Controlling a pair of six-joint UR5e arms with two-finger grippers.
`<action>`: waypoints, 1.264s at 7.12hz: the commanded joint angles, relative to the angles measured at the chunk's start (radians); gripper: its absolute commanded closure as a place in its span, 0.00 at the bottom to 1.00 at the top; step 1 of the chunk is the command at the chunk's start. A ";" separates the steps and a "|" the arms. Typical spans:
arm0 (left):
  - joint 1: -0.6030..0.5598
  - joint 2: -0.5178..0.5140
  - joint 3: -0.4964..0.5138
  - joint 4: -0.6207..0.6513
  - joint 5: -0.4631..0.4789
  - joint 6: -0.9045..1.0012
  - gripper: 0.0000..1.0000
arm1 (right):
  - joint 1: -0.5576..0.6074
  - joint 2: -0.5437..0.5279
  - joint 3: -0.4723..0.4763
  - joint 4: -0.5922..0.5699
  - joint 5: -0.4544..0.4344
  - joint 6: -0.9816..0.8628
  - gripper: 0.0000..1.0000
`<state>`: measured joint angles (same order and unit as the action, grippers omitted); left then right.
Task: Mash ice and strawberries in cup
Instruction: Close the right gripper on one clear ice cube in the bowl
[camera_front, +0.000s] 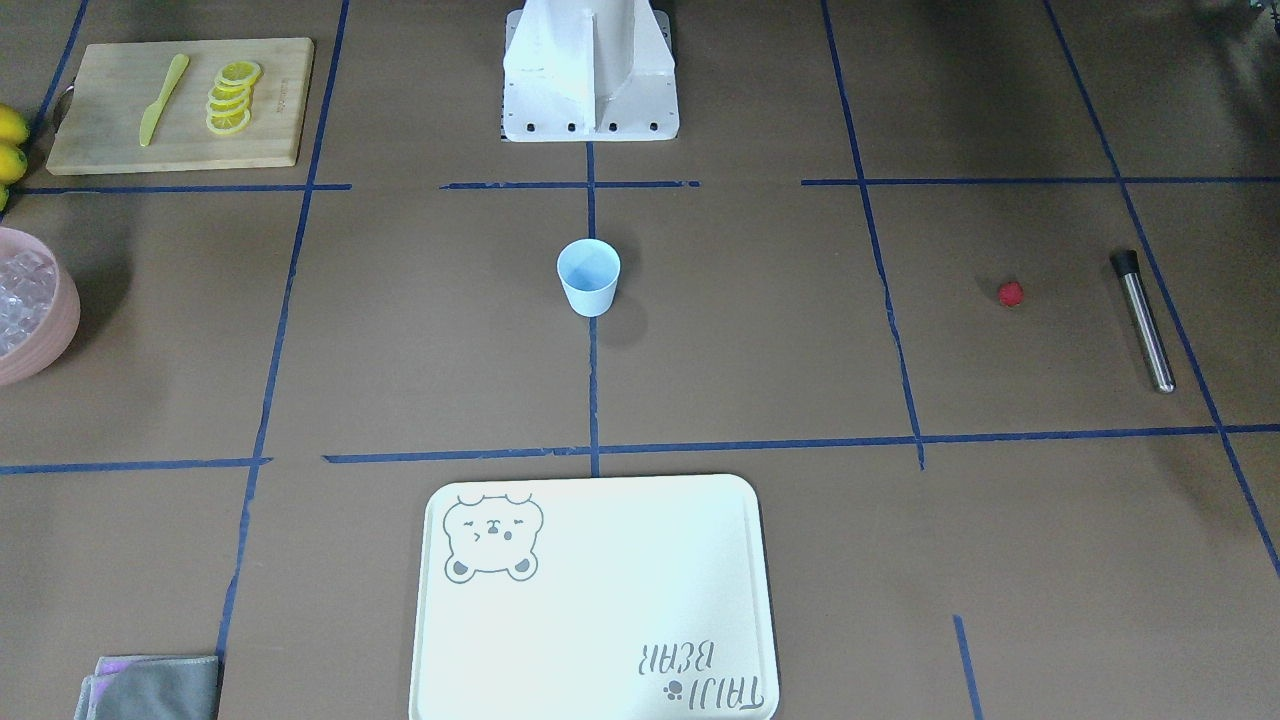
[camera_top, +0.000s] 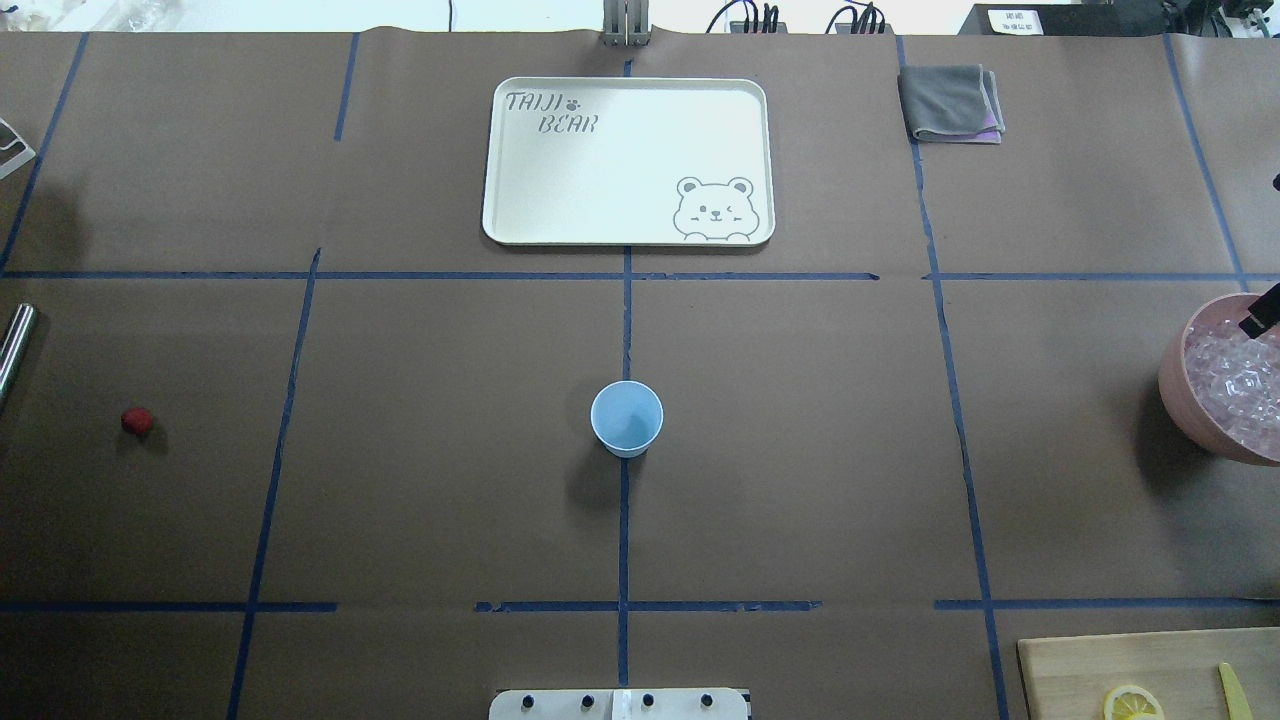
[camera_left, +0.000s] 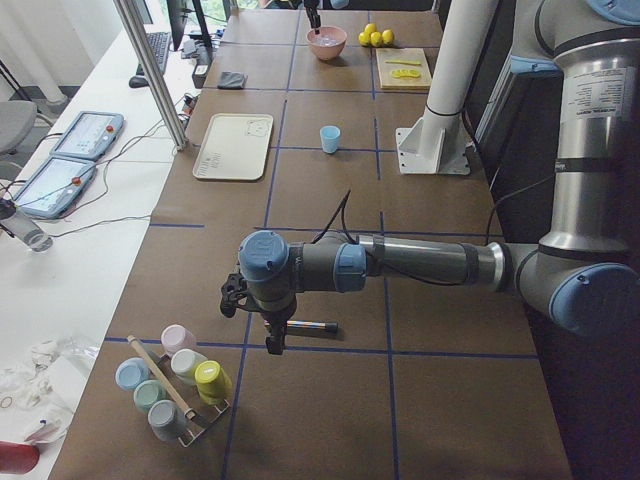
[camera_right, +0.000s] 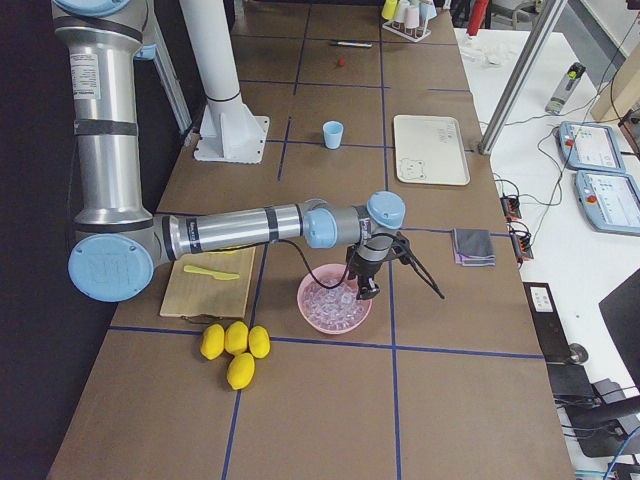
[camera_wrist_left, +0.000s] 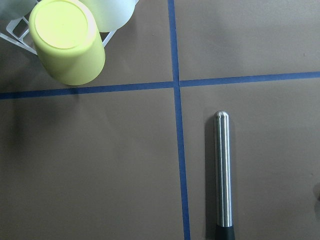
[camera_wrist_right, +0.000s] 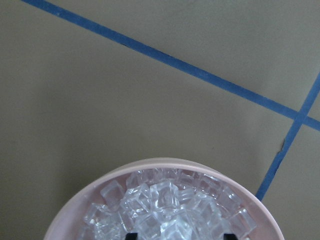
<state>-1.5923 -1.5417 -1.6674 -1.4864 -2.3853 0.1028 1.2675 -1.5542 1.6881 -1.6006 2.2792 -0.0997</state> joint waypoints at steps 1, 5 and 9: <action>0.000 -0.001 0.000 0.000 0.000 0.000 0.00 | -0.010 -0.001 -0.033 0.001 0.000 -0.002 0.35; 0.000 -0.001 0.000 0.000 0.000 0.000 0.00 | -0.016 0.002 -0.039 0.001 -0.007 -0.002 0.40; 0.000 -0.001 -0.002 0.000 0.000 0.000 0.00 | -0.039 -0.001 -0.045 0.001 -0.015 -0.002 0.41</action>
<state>-1.5922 -1.5432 -1.6687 -1.4864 -2.3853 0.1028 1.2329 -1.5541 1.6445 -1.5999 2.2650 -0.1009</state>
